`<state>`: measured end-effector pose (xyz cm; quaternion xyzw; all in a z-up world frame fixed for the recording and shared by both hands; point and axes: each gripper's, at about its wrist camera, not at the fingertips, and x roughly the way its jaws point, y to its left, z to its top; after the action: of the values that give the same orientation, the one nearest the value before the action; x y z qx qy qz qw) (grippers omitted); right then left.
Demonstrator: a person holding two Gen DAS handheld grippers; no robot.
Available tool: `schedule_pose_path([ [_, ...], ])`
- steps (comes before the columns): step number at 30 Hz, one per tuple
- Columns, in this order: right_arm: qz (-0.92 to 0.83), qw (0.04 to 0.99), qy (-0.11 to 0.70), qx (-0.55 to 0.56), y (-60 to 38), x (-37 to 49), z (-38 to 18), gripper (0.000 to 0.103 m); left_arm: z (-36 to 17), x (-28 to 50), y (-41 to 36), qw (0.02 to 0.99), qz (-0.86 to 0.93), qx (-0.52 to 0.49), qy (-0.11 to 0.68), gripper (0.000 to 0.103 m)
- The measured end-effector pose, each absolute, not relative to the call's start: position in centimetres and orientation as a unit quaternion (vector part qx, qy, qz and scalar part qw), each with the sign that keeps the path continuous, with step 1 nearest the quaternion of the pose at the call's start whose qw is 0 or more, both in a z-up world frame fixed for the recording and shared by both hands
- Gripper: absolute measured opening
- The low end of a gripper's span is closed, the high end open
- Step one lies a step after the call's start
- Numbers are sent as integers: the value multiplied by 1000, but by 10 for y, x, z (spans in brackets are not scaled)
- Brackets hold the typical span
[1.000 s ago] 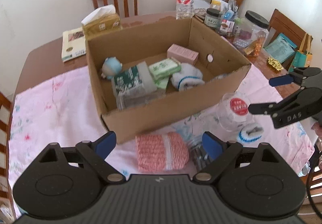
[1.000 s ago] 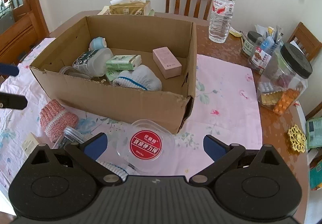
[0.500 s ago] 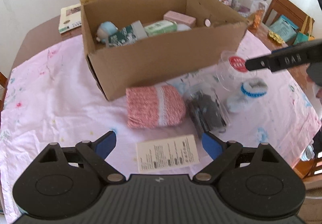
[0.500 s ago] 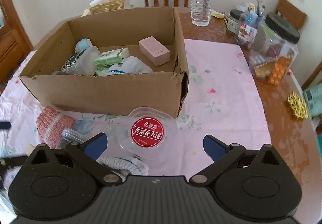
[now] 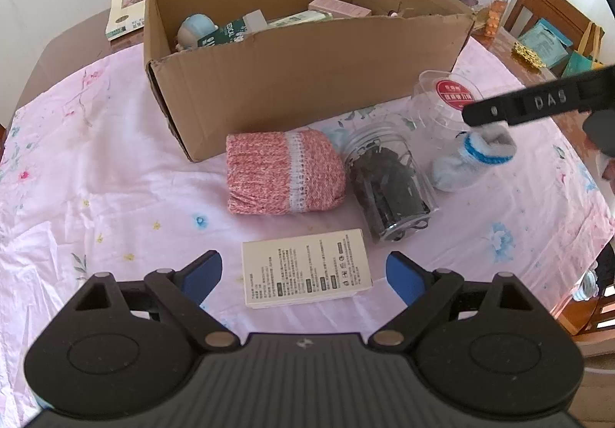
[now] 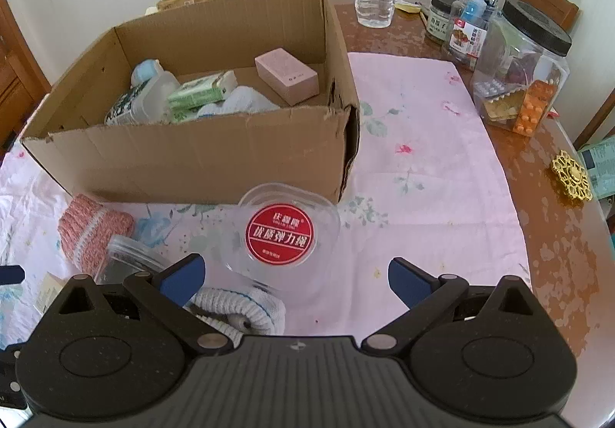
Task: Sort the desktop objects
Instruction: 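Withdraw both open tools from the cardboard box back over the table, then grasp the white blue-striped sock with the right tool while the left grasps the cream leaflet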
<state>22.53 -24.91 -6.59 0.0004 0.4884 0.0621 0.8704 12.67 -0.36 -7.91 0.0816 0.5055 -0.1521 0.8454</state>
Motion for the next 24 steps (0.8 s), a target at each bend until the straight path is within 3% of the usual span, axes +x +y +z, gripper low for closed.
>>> schedule_pose_path([
  [24,138,826,545,-38,-230,187,-89,103,-93,136,-5,835,-170,76,517,92],
])
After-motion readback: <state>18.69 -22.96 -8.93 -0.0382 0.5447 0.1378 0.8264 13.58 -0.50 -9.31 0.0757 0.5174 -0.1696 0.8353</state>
